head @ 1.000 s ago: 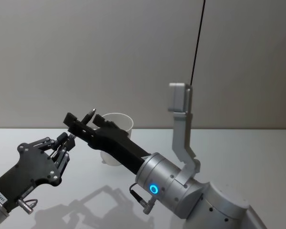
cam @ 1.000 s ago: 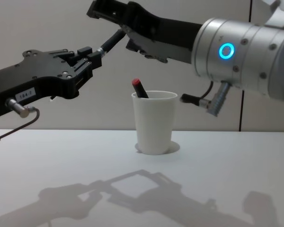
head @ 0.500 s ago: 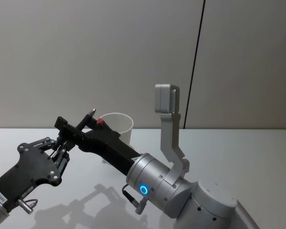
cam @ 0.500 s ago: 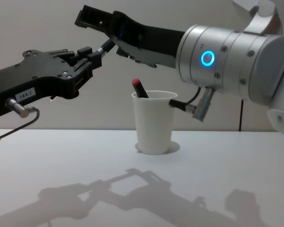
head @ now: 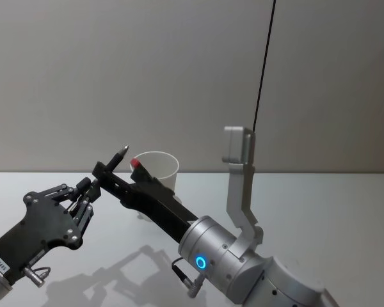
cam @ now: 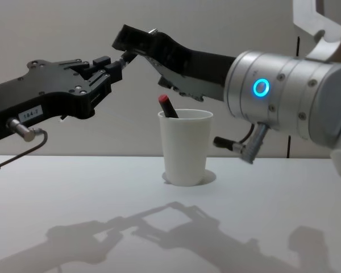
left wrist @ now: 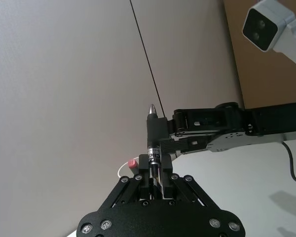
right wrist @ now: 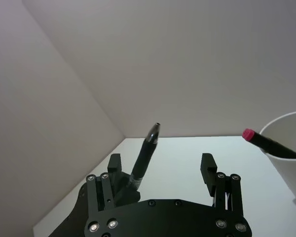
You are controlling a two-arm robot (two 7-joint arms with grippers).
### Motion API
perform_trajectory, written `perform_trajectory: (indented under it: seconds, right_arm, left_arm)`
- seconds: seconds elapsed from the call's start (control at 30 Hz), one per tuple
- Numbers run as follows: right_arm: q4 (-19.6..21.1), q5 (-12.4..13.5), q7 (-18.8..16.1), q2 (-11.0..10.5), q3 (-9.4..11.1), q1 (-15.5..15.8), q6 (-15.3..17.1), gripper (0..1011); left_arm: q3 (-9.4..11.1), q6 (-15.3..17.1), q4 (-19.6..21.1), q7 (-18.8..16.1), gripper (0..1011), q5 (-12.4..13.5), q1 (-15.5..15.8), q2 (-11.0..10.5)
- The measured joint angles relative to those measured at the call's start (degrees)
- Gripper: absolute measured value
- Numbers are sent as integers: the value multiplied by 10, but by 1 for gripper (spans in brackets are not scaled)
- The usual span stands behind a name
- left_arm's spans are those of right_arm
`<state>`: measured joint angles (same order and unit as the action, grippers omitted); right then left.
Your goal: Place the pen into the pen holder.
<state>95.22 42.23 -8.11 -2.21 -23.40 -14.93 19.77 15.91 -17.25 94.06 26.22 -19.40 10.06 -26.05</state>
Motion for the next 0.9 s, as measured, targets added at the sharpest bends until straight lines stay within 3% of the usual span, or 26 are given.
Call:
perform_trajectory:
  seconds: [0.5, 0.9]
  right_arm:
    - [10, 62, 27, 32, 24, 40, 4, 1001]
    - [12, 85, 33, 44, 27, 47, 1, 1001]
  left_arm:
    - [-1, -1, -1, 3, 145, -3, -1, 3]
    - [-3, -8, -4, 10, 145, -9, -3, 9]
